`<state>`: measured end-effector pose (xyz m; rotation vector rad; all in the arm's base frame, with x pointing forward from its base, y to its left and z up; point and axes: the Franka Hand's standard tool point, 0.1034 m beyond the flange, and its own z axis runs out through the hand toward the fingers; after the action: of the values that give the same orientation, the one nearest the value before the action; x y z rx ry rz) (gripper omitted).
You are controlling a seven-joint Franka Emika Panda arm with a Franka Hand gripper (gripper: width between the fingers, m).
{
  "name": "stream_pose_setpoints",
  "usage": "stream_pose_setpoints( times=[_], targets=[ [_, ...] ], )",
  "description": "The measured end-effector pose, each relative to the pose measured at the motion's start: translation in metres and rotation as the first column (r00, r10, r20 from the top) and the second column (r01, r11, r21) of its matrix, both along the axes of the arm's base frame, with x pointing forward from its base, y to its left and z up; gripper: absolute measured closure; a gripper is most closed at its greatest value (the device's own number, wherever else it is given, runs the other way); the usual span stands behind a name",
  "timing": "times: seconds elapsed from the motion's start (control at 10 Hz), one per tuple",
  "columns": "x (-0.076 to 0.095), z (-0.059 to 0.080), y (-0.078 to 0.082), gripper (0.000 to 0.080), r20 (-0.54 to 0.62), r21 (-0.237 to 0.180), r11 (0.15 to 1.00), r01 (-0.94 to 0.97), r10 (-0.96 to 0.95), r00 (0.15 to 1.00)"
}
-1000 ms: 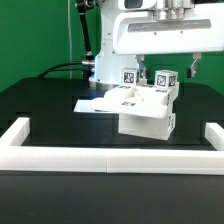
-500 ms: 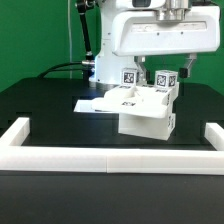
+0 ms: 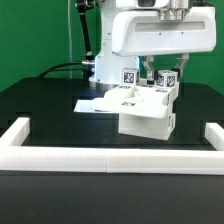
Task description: Assemble chair
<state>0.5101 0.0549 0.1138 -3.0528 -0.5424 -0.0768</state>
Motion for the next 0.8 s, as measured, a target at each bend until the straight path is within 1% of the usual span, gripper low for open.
stream_pose_setpoints(
  times=[0.1, 0.2, 0.4, 0.6, 0.8],
  targets=[
    [0.0001, 0.0, 0.0, 0.0512, -0.001, 0.001, 1.0, 0.023, -0.023, 1.0],
    [0.0001, 0.0, 0.0, 0.0512, -0.001, 0.001, 1.0, 0.023, -0.023, 1.0],
    [0.0001, 0.0, 0.0002, 0.0512, -0.008, 0.007, 0.988, 0.155, -0.155, 0.988],
    [0.0001, 0.0001, 0.0001, 0.0512, -0.016, 0.011, 0.956, 0.294, -0.294, 0.956],
    [0.0007, 0.0002, 0.0004, 0.0512, -0.022, 0.016, 0.9, 0.435, -0.434, 0.9]
  ],
)
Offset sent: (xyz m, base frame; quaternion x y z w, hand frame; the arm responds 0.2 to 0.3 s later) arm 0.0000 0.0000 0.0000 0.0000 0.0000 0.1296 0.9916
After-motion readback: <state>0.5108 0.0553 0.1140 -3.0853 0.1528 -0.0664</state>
